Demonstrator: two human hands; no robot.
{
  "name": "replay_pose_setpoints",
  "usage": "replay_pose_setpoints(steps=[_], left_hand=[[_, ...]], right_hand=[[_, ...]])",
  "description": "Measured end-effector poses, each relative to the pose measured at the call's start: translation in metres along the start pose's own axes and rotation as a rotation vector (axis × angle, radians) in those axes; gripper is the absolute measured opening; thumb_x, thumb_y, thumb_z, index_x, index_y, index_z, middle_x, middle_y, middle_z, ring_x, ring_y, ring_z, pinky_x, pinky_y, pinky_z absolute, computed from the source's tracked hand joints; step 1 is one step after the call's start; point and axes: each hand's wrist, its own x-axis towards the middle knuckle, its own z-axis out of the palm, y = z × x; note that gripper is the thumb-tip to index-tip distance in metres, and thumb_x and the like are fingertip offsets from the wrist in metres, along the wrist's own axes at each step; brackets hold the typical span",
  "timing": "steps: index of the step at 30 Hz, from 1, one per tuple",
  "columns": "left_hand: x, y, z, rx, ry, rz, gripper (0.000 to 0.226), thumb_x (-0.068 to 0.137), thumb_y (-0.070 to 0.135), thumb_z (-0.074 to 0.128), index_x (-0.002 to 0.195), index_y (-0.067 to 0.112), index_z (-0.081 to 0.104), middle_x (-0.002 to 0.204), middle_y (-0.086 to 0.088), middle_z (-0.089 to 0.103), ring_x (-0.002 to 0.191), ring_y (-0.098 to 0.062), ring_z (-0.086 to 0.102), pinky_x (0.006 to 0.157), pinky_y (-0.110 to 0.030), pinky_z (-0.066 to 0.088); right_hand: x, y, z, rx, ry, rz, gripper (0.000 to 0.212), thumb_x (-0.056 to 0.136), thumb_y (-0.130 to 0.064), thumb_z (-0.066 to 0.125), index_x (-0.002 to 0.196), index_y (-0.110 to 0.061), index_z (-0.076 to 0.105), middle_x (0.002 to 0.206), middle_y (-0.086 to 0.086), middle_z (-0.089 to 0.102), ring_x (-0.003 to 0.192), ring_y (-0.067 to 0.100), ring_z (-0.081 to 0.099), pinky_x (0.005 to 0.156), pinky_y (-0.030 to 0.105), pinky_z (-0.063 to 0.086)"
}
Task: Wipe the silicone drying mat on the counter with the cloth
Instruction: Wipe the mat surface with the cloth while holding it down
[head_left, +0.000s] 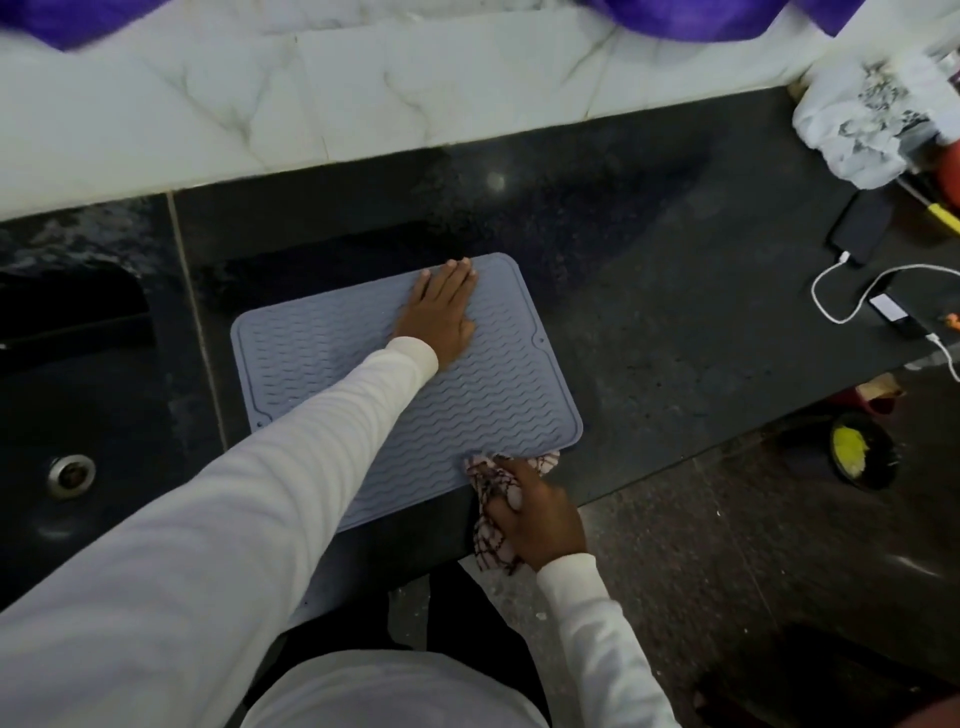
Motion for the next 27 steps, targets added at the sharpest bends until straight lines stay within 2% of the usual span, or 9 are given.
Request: replay_pose_setpoints(steps=[4,7,9,12,16,21,23,25,27], left_hand=[[-0.025,-0.032,-0.008,-0.124,0.055,0.095,0.058,0.101,0.027,0.027,0.156,0.012,0.018,0.164,-0.006,0.013,0.151,-0.021,0.010,0.123,-0.040,0.001],[-0.068,-0.068,-0.005,-0.264,0.197,0.020,0.059,0.095,0.032,0.028,0.149,0.011,0.039,0.156,-0.010,0.035,0.144,-0.027,0.031,0.123,-0.041,0.010],[-0.103,-0.100,0.000,-0.335,0.317,-0.114,0.051,0.093,0.029,0.036,0.138,0.011,0.053,0.147,-0.010,0.047,0.136,-0.029,0.042,0.120,-0.041,0.018],[-0.152,-0.150,0.006,-0.366,0.468,-0.282,0.041,0.090,0.022,0.043,0.122,0.010,0.066,0.136,-0.009,0.058,0.130,-0.029,0.048,0.116,-0.043,0.030],[-0.192,-0.193,0.001,-0.299,0.400,-0.404,0.047,0.092,0.037,0.041,0.126,0.013,0.064,0.140,-0.007,0.055,0.134,-0.030,0.045,0.117,-0.047,0.028],[-0.192,-0.200,-0.011,-0.329,0.326,-0.415,0.053,0.091,0.041,0.041,0.132,0.012,0.059,0.145,-0.007,0.051,0.135,-0.030,0.043,0.115,-0.050,0.029],[-0.187,-0.196,-0.010,-0.345,0.332,-0.403,0.050,0.091,0.034,0.048,0.134,0.009,0.058,0.143,-0.008,0.053,0.135,-0.031,0.043,0.116,-0.049,0.028],[-0.183,-0.190,-0.010,-0.344,0.327,-0.410,0.050,0.091,0.025,0.055,0.137,0.006,0.053,0.143,-0.011,0.052,0.136,-0.032,0.042,0.116,-0.049,0.027],[-0.184,-0.191,-0.005,-0.314,0.307,-0.409,0.052,0.092,0.025,0.050,0.141,0.006,0.049,0.146,-0.011,0.049,0.139,-0.030,0.039,0.118,-0.049,0.025]], right_hand=[[0.013,-0.017,-0.021,0.157,0.092,-0.072,0.041,0.083,-0.029,0.066,0.124,-0.030,0.060,0.116,-0.004,0.068,0.107,0.019,0.062,0.082,0.017,0.041],[0.030,-0.038,-0.033,0.233,0.115,-0.149,0.048,0.079,-0.038,0.055,0.127,-0.032,0.053,0.118,-0.008,0.064,0.108,0.020,0.062,0.090,0.030,0.049],[0.041,-0.066,-0.034,0.206,0.041,-0.271,0.052,0.082,-0.035,0.052,0.134,-0.033,0.045,0.125,-0.011,0.057,0.113,0.019,0.059,0.095,0.037,0.049],[0.059,-0.116,-0.026,0.103,-0.053,-0.442,0.049,0.092,-0.029,0.052,0.138,-0.038,0.036,0.136,-0.005,0.053,0.117,0.021,0.056,0.094,0.044,0.050],[0.081,-0.195,0.001,-0.103,-0.024,-0.557,0.035,0.094,-0.036,0.050,0.128,-0.032,0.049,0.124,0.000,0.062,0.108,0.023,0.059,0.088,0.035,0.048],[0.126,-0.272,0.044,-0.084,-0.065,-0.417,0.030,0.088,-0.043,0.047,0.112,-0.028,0.058,0.108,0.008,0.067,0.099,0.031,0.061,0.086,0.041,0.051],[0.141,-0.286,0.067,-0.051,-0.076,-0.391,0.034,0.089,-0.043,0.049,0.121,-0.032,0.053,0.115,0.008,0.065,0.102,0.032,0.061,0.089,0.041,0.050],[0.150,-0.288,0.093,-0.056,-0.094,-0.409,0.041,0.092,-0.044,0.047,0.131,-0.034,0.046,0.132,0.005,0.057,0.110,0.029,0.059,0.093,0.041,0.049],[0.154,-0.282,0.114,-0.150,-0.063,-0.430,0.045,0.093,-0.041,0.047,0.136,-0.031,0.043,0.143,0.004,0.045,0.118,0.027,0.054,0.095,0.040,0.046]])
